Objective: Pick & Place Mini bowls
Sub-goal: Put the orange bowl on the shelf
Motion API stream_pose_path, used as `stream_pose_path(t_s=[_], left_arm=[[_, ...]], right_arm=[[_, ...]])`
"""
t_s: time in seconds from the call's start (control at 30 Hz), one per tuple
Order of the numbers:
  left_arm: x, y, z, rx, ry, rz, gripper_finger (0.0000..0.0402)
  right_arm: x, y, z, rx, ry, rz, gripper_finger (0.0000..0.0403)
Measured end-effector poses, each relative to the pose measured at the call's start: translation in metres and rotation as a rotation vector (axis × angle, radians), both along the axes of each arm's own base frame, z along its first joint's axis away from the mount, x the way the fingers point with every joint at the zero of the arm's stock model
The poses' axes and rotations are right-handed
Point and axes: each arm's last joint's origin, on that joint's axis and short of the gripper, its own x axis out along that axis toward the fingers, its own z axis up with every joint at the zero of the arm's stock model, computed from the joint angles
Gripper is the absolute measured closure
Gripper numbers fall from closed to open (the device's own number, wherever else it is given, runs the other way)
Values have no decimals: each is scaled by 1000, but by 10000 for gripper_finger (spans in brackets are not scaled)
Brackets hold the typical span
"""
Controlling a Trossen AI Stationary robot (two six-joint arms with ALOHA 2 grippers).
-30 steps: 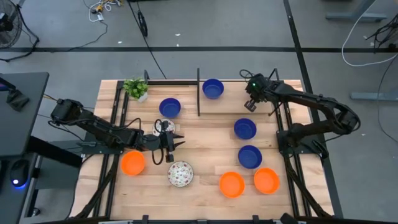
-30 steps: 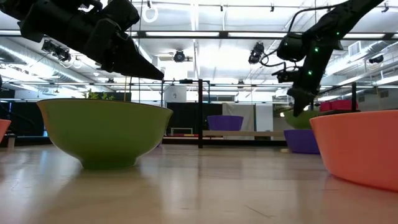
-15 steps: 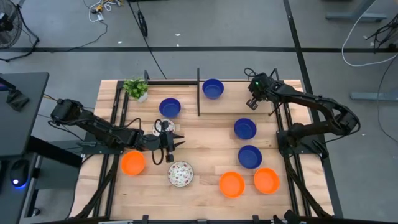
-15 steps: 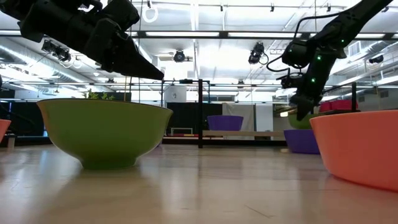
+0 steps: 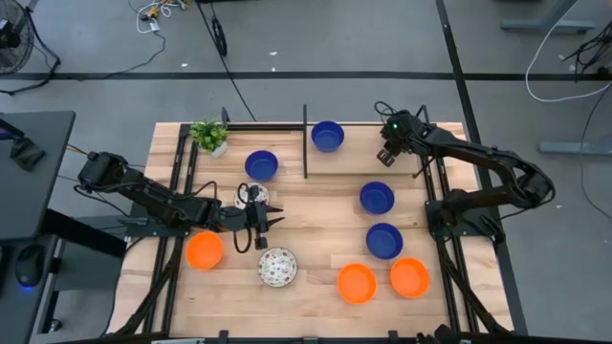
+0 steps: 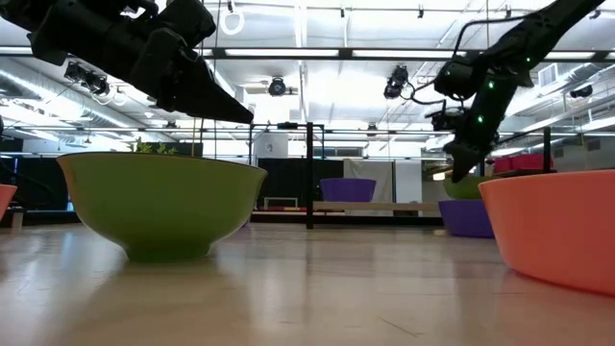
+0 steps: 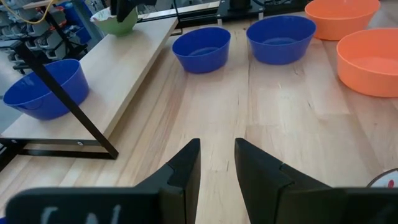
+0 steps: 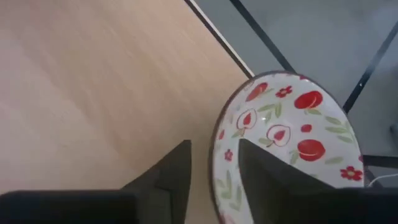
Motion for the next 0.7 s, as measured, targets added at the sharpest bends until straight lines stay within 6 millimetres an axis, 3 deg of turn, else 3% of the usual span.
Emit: stream_pose_path(t_s=[0.13,0.23,0.47,0.6,0.7], left_arm=[[0,0,0,0,0,0,299],[0,0,0,0,-1,0,299],[0,0,0,-1,1,1,299],[0,0,0,-15,-4,6,299],[0,0,0,-16,-4,7,299]], right_arm=[[13,19,21,49,-46,14,238],[27,46,32,122,-78,107,240],[56,157,41,336,-204,480,274],[54,226,41,437,-228,663,302],[42,264,39,589,-223,660,322]])
